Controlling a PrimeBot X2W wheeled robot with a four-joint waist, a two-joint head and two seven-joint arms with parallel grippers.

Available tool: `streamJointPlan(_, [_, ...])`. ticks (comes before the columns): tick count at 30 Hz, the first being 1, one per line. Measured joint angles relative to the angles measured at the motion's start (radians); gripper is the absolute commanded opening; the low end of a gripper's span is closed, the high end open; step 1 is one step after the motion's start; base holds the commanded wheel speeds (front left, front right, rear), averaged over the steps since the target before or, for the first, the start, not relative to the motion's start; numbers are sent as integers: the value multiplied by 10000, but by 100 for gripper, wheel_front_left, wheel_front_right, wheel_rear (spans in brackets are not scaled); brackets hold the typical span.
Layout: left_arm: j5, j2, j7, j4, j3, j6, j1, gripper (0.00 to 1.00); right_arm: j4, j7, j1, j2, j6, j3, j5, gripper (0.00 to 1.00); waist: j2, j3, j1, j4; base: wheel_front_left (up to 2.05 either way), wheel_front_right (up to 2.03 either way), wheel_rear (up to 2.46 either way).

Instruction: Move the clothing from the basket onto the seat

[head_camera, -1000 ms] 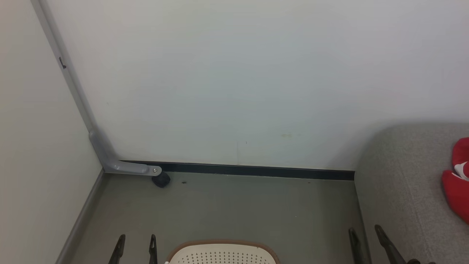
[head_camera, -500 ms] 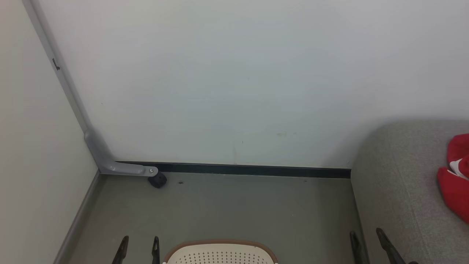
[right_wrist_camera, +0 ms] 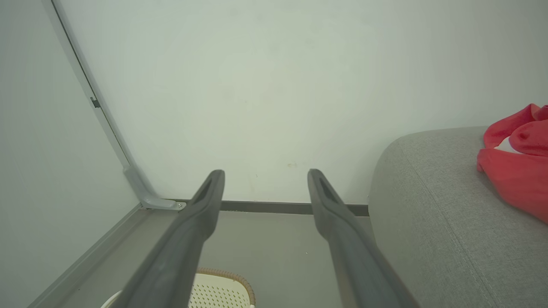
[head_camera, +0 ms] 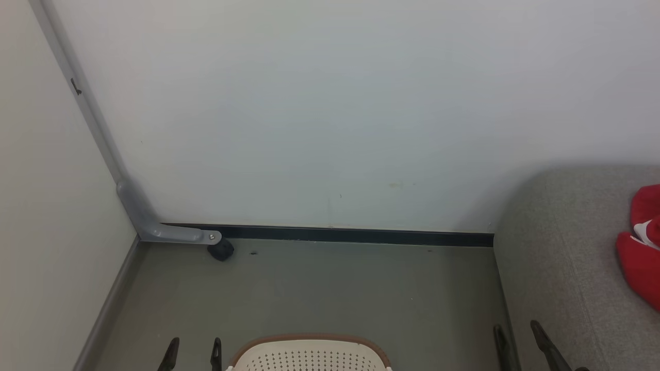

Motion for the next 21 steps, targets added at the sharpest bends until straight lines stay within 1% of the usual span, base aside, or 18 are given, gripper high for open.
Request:
streamJointPlan(12, [-359,-2,0,-48,134,-178,-1,100,77,0,-17,61,4,-75,-13,100,0,20,0,-14,0,0,0])
streamJointPlan(16, [-570,-2,0,-58,128,-188,-1,100,88,0,-17,75,46,-82,-21,100,0,23,0,-20,0,0,0])
streamJointPlan(17, [-642,-2,0,-59,128,-263,-1,100,94,0,-17,77,48,-84,-71,100,0,24,0,-22,0,0,0])
streamJointPlan(20, [-719,-2,0,-77,100,-286,0,100,98,0,-18,82,75,-90,-86,100,0,30,0,-29,0,0,0])
streamJointPlan(21, [-765,-2,0,-84,86,-353,0,0,100,0,-18,84,75,-94,-86,0,0,32,0,-31,0,0,0])
